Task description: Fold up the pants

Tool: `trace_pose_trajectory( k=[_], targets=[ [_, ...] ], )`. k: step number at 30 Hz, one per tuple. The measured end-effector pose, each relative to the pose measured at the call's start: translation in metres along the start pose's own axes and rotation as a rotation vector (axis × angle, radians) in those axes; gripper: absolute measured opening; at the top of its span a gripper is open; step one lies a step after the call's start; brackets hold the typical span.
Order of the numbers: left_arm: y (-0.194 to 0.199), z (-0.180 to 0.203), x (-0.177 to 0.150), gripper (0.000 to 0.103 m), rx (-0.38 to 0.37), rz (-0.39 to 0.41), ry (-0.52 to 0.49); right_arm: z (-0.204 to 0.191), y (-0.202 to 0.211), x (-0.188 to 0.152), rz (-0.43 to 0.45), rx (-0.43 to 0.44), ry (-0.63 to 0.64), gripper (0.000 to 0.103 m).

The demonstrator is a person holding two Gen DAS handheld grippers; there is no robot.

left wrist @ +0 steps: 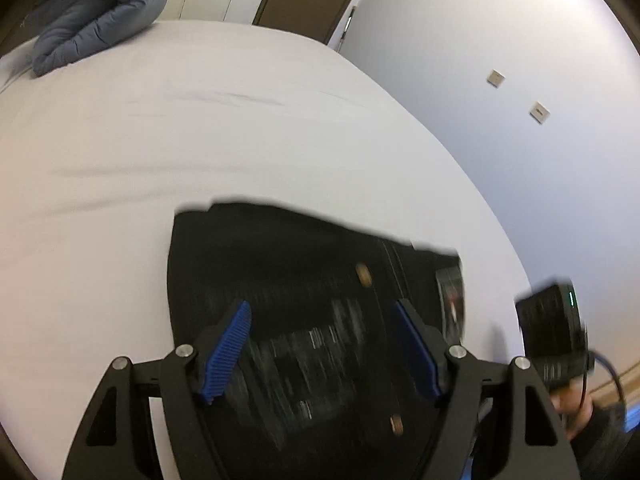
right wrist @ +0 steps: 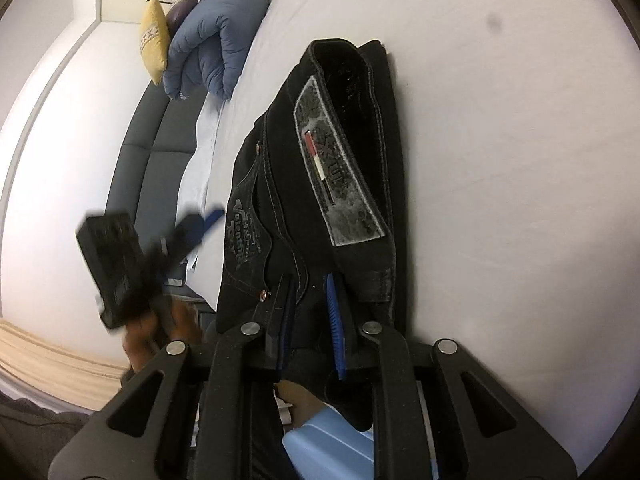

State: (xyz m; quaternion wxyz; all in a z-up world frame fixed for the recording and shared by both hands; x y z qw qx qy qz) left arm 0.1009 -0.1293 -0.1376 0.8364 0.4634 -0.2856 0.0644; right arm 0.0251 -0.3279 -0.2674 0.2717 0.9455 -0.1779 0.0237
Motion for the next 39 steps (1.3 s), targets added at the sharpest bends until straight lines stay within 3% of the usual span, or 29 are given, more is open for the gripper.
trace_pose_trajectory(
  k=[3,5,7,11,17,19,25,28,30,31,33,34,35,37,39],
  targets=[
    [-0.033,-0.011,0.016,0.070,-0.020,-0.086,-0.006,-0.002,-0.002,-0.002,0.008,-0.014,0.007,0.014],
    [-0.049,-0.019,0.010,0.052,0.009,-0.135,-0.023,-0.004,0.000,-0.002,0.012,-0.007,-0.005,0.010],
    [-0.041,-0.023,0.001,0.040,0.012,-0.117,-0.032,0.000,0.003,-0.005,0.014,-0.029,-0.010,0.002],
    [-0.017,-0.024,-0.032,0.012,0.057,-0.124,-0.064,0.006,-0.001,-0.006,0.025,-0.021,-0.039,0.000],
    [0.013,0.006,-0.096,0.012,0.143,-0.077,-0.188,0.005,-0.006,-0.007,0.038,-0.044,-0.026,0.000],
    [0.022,0.008,-0.109,0.012,0.152,-0.044,-0.181,0.001,-0.005,-0.009,0.042,-0.058,-0.015,0.000],
    [0.024,-0.004,-0.126,0.012,0.161,-0.027,-0.183,-0.028,-0.002,-0.019,0.040,-0.085,0.053,0.004],
    [0.017,-0.010,-0.123,0.012,0.112,-0.013,-0.164,-0.018,-0.003,-0.023,0.065,-0.014,0.022,0.004],
    [0.018,0.001,-0.113,0.012,0.103,-0.037,-0.160,-0.023,0.004,-0.021,0.068,-0.015,-0.003,0.005],
    [0.026,0.005,-0.107,0.014,0.112,-0.039,-0.170,-0.029,0.011,-0.020,0.083,-0.011,0.006,0.007],
    [0.050,0.007,-0.097,0.038,0.122,0.015,-0.165,-0.044,0.028,-0.018,0.144,-0.002,0.053,0.015],
    [0.065,0.005,-0.091,0.073,0.124,0.069,-0.150,-0.049,0.038,-0.014,0.175,-0.008,0.071,0.031],
    [0.075,0.002,-0.085,0.103,0.131,0.116,-0.136,-0.051,0.045,-0.009,0.200,-0.032,0.076,0.063],
    [0.085,-0.011,-0.073,0.103,0.125,0.170,-0.109,-0.051,0.050,-0.003,0.245,-0.093,0.071,0.088],
    [0.072,-0.026,-0.061,0.102,0.145,0.107,-0.085,-0.046,0.049,0.012,0.251,-0.125,0.059,0.088]
  ],
)
Point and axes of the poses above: each gripper's, at about its wrist camera, not at the fingertips, and y roughly against the way its jaws point, z to its right, x to its top, the point moved 2 cm from there along -y, roughly the way its jaws point, and after that the axes turned 1 degree about -z, right-handed, at the moved point
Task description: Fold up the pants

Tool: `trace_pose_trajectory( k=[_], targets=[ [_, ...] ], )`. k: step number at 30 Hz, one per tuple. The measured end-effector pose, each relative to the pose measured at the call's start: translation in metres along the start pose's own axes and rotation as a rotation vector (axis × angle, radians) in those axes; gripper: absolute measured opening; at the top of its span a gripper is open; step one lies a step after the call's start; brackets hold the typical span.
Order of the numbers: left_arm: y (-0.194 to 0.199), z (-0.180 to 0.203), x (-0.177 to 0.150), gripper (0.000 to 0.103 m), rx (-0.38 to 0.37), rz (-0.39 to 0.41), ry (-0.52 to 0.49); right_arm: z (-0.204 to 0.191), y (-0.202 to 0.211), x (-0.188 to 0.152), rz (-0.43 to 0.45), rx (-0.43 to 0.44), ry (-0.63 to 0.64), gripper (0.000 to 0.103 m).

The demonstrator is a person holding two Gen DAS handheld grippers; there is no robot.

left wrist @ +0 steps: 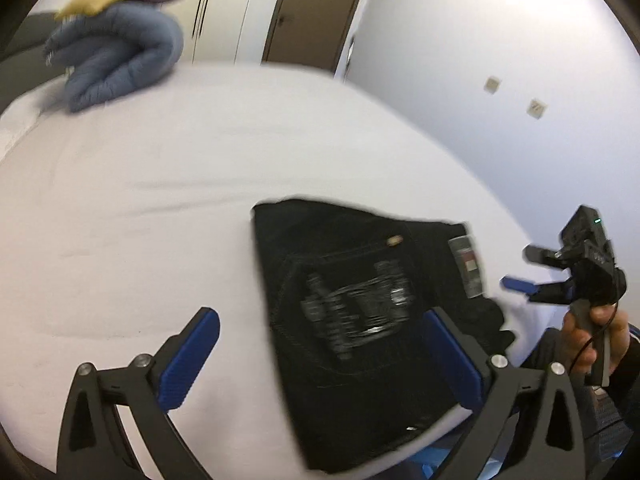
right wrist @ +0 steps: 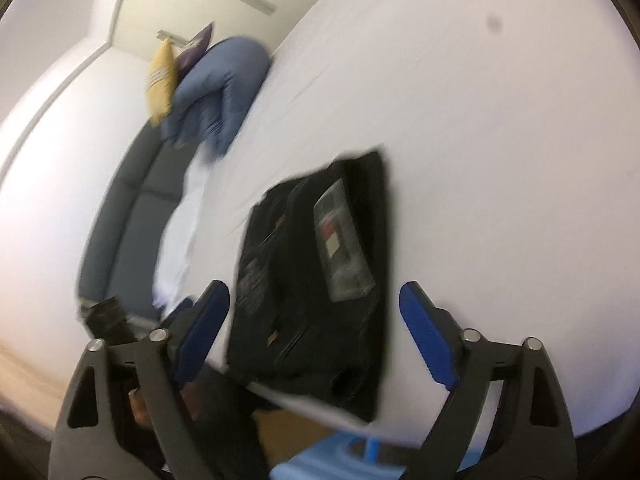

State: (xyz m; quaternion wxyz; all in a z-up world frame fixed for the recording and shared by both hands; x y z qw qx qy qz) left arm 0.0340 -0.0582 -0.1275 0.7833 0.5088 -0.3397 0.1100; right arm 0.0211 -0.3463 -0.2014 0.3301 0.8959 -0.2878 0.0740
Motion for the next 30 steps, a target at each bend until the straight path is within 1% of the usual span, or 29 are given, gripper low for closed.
trace_pose_trajectory(
  k=[1,2,3,4,5,6,8,9,10,11,12,13,14,15,16,17,18,20,21,22,23,25,26,30],
  targets=[
    [-0.006,-0.006,0.002,0.101,0.009,-0.024,0.006,0.003,-0.004,0.005,-0.007,-0.011,-0.014,0.088],
    [-0.013,-0.012,0.003,0.101,-0.008,-0.045,0.015,0.005,-0.010,0.010,-0.019,-0.019,-0.025,0.088],
    [-0.026,-0.018,0.005,0.101,-0.038,-0.098,0.040,0.009,-0.015,0.014,-0.032,-0.018,-0.029,0.088],
    [-0.028,-0.023,0.003,0.101,-0.039,-0.135,0.059,0.014,-0.024,0.018,-0.061,-0.027,-0.036,0.086],
    [-0.039,-0.030,0.000,0.101,-0.040,-0.182,0.078,0.018,-0.033,0.021,-0.085,-0.057,-0.047,0.086],
    [-0.047,-0.032,-0.001,0.100,-0.053,-0.216,0.087,0.024,-0.037,0.020,-0.097,-0.066,-0.047,0.086],
    [-0.066,-0.036,-0.005,0.098,-0.091,-0.287,0.109,0.023,-0.047,0.026,-0.111,-0.074,-0.025,0.086],
    [-0.073,-0.038,-0.005,0.098,-0.092,-0.308,0.119,0.023,-0.052,0.029,-0.115,-0.081,-0.029,0.085],
    [-0.077,-0.038,-0.003,0.098,-0.095,-0.308,0.117,0.023,-0.055,0.030,-0.125,-0.082,-0.034,0.081],
    [-0.079,-0.038,-0.001,0.098,-0.098,-0.308,0.114,0.021,-0.062,0.032,-0.148,-0.079,-0.039,0.074],
    [-0.081,-0.038,0.003,0.097,-0.103,-0.317,0.121,0.021,-0.068,0.033,-0.164,-0.078,-0.042,0.071],
    [-0.083,-0.037,0.006,0.091,-0.107,-0.327,0.124,0.019,-0.075,0.033,-0.182,-0.082,-0.043,0.062],
    [-0.085,-0.036,0.008,0.081,-0.107,-0.340,0.119,0.017,-0.082,0.033,-0.199,-0.085,-0.041,0.055],
    [-0.088,-0.033,0.010,0.077,-0.096,-0.360,0.103,0.016,-0.087,0.031,-0.206,-0.088,-0.038,0.054],
    [-0.087,-0.034,0.012,0.072,-0.093,-0.372,0.093,0.015,-0.091,0.031,-0.207,-0.090,-0.037,0.049],
    [-0.089,-0.031,0.013,0.061,-0.096,-0.381,0.083,0.014,-0.094,0.031,-0.208,-0.093,-0.039,0.043],
    [-0.090,-0.028,0.014,0.053,-0.114,-0.390,0.081,0.013,-0.096,0.031,-0.207,-0.099,-0.042,0.041],
    [-0.090,-0.025,0.017,0.041,-0.104,-0.396,0.085,0.003,-0.099,0.029,-0.196,-0.128,-0.013,0.033],
    [-0.088,-0.023,0.018,0.037,-0.101,-0.391,0.079,-0.003,-0.098,0.028,-0.189,-0.145,0.014,0.030],
    [-0.085,-0.022,0.019,0.028,-0.101,-0.380,0.080,-0.011,-0.097,0.026,-0.181,-0.171,0.055,0.027],
    [-0.081,-0.019,0.020,0.023,-0.101,-0.366,0.081,-0.019,-0.094,0.025,-0.171,-0.194,0.093,0.023],
    [-0.072,-0.015,0.023,0.020,-0.092,-0.344,0.069,-0.033,-0.089,0.027,-0.156,-0.207,0.135,0.018],
    [-0.066,-0.013,0.026,0.020,-0.092,-0.329,0.065,-0.041,-0.085,0.029,-0.147,-0.198,0.151,0.015],
    [-0.042,-0.009,0.050,0.019,-0.096,-0.250,0.066,-0.077,-0.071,0.047,-0.110,-0.154,0.221,0.015]
  ],
)
Point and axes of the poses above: each gripper's, at about its wrist camera, not at the fingertips, and y roughly against the way its jaws point, z to its right, x to its top, the point moved 2 cm from there along -y, roughly the way its jaws point, and after that the axes turned 1 degree about -z, right-handed, at the moved point
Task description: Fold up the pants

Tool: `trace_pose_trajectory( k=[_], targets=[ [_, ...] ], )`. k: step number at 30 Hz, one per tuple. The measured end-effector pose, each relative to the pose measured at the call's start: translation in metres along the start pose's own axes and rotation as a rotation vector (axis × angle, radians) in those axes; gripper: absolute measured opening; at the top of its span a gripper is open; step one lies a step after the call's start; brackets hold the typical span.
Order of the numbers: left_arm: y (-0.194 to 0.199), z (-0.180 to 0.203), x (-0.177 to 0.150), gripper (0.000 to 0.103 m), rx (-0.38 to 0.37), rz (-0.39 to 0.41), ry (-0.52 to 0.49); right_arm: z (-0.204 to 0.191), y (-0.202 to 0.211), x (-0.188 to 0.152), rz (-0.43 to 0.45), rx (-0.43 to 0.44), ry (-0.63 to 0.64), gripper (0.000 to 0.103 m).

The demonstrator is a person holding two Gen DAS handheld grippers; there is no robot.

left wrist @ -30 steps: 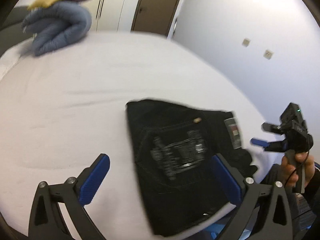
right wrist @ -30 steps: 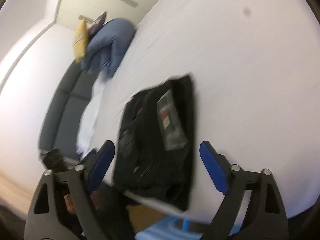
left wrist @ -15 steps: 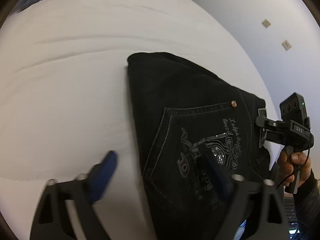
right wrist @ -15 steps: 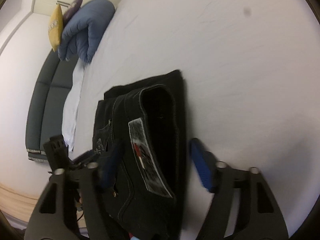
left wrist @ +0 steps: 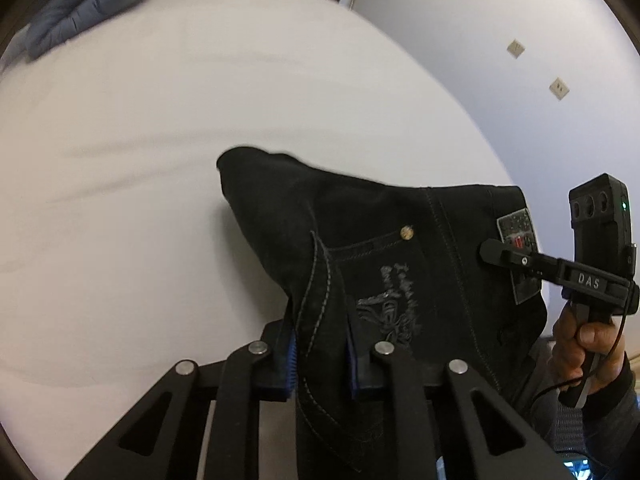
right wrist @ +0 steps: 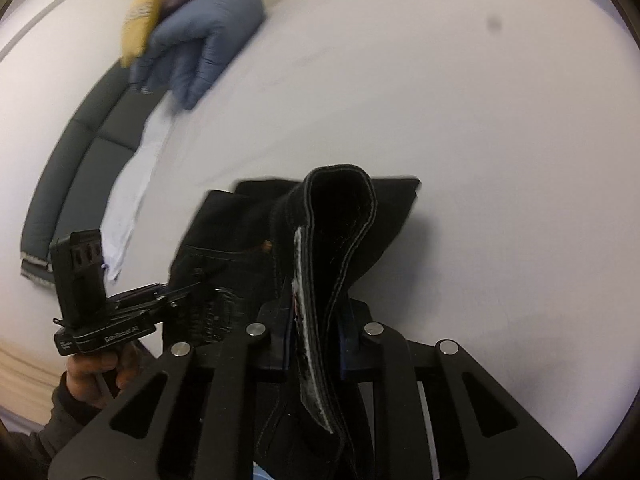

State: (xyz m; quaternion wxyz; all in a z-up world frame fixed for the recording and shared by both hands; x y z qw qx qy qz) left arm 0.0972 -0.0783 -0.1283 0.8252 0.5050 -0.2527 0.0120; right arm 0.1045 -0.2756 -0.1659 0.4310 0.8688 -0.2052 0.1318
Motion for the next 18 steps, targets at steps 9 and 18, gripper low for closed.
trace_pose_trajectory(
  k=[9,18],
  targets=[
    [0.015,-0.008,0.081,0.020,0.038,0.092,-0.029,0.006,0.004,0.103,0.038,0.046,0.009,0.015],
    [-0.071,-0.054,0.091,0.033,0.071,-0.005,0.043,0.102,-0.069,0.127,-0.071,-0.021,-0.126,0.026]
  ],
)
Point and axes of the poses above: each gripper's, at about its wrist camera, not at the fingertips, and y roughly against the way its jaws point, z to its right, x to its top, the point moved 2 cm from there along -y, roughly the way its jaws point, and after that the axes turned 1 degree about -z, right-handed, at the moved point
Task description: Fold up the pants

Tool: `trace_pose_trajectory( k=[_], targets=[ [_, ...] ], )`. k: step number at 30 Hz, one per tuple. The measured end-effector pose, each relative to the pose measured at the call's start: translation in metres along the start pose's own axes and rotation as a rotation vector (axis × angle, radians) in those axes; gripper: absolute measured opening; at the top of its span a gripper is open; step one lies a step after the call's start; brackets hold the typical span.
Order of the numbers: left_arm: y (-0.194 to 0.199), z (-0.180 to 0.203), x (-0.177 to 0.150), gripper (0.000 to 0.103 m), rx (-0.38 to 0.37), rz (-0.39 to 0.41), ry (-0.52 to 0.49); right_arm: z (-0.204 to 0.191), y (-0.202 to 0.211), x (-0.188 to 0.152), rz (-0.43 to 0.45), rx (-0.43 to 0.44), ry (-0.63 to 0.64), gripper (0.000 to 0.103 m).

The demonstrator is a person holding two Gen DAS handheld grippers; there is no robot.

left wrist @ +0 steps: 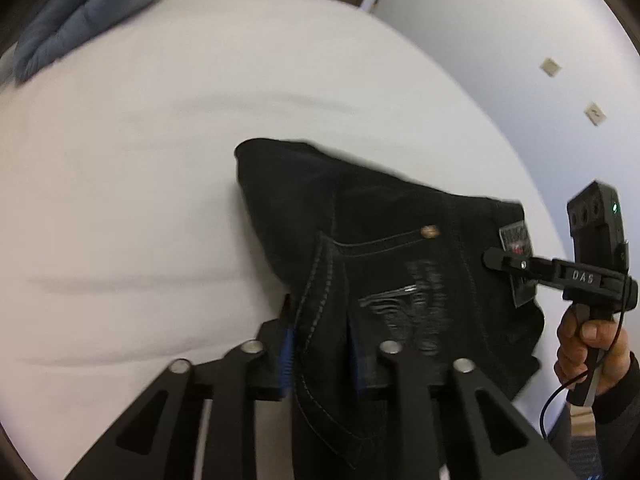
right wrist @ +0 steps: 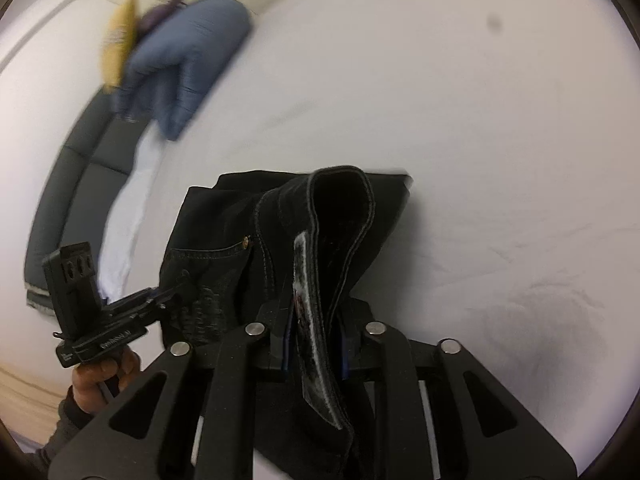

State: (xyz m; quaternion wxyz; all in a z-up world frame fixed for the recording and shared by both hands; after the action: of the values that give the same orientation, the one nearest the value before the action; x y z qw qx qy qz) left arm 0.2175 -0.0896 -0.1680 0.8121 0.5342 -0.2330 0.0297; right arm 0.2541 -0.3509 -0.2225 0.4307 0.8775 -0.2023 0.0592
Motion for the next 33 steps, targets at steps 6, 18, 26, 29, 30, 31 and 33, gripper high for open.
trace_pose_trajectory(
  k=[6,18,26,29,30,31,33],
  targets=[
    [-0.001,-0.019,-0.026,0.067,-0.010,0.044,0.069,0.030,0.005,-0.013,0.077,0.120,-0.035,0.034],
    [0.199,0.062,-0.061,0.103,0.324,0.660,-0.138,-0.080,0.180,-0.101,0.531,-0.259,0.272,0.054],
    [0.350,0.121,-0.087,0.103,0.552,1.021,-0.116,-0.186,0.340,-0.197,1.186,-0.338,0.482,0.103],
    [0.376,0.131,-0.088,0.103,0.655,0.964,-0.110,-0.218,0.373,-0.224,1.280,-0.367,0.571,0.103],
    [0.381,0.133,-0.088,0.103,0.648,0.940,-0.124,-0.224,0.383,-0.230,1.287,-0.374,0.575,0.103],
    [0.384,0.134,-0.089,0.103,0.643,0.913,-0.126,-0.228,0.391,-0.235,1.287,-0.384,0.562,0.103],
    [0.385,0.133,-0.090,0.103,0.669,0.867,-0.091,-0.235,0.398,-0.243,1.256,-0.394,0.542,0.103]
  ],
)
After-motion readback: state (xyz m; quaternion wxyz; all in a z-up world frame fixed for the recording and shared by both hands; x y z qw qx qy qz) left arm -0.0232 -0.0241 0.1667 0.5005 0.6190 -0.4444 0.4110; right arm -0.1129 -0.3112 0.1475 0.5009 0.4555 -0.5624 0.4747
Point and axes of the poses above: each gripper's, at about its wrist camera, not at the fingertips, and y roughly against the way its jaws point, z to its right, x to its top, the point moved 2 cm from there along -y, roughly the way its jaws point, and after that the axes turned 1 degree about -z, right-handed, at the moved point
